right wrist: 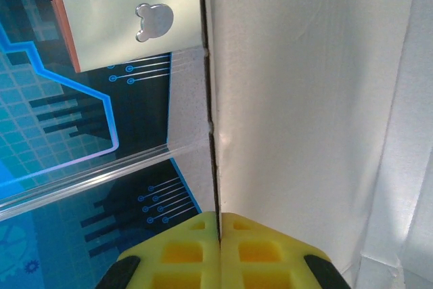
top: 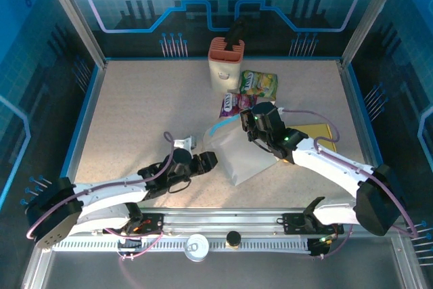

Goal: Fold the paper box

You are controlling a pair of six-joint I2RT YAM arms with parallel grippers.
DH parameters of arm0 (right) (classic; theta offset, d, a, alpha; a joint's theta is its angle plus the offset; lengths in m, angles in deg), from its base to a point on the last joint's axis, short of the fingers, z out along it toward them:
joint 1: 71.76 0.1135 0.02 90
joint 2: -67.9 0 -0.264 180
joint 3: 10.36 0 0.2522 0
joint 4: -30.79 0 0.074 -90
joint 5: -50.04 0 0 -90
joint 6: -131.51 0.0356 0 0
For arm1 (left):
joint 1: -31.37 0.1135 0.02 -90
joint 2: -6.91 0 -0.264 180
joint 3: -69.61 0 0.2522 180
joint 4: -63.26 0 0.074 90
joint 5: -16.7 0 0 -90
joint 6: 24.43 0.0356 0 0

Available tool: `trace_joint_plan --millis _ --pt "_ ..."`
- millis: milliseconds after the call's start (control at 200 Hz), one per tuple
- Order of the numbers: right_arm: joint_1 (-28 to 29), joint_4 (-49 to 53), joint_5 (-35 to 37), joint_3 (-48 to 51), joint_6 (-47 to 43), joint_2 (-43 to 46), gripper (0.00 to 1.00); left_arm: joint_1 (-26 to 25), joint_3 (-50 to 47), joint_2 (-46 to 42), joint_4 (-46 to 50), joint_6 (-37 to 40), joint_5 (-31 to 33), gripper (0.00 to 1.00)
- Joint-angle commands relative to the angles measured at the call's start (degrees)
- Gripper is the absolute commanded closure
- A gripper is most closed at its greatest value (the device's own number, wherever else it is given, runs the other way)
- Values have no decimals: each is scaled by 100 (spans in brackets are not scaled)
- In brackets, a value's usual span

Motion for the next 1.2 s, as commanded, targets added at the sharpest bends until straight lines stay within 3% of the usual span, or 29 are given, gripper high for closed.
trace_joint_plan --millis 0,215,440,815,1196 --pt "-3 160 47 0 96 1 100 -19 23 409 -804 66 64 47" --pt "0 96 -43 18 152 -120 100 -208 288 1209 -1035 98 137 53" --pt "49 350 73 -5 97 56 100 -146 578 878 191 639 1183 44" --pt "112 331 47 -33 160 -9 100 266 448 1050 338 606 1304 44" --pt "142 351 38 -62 197 -37 100 437 340 1634 -870 1104 1018 46"
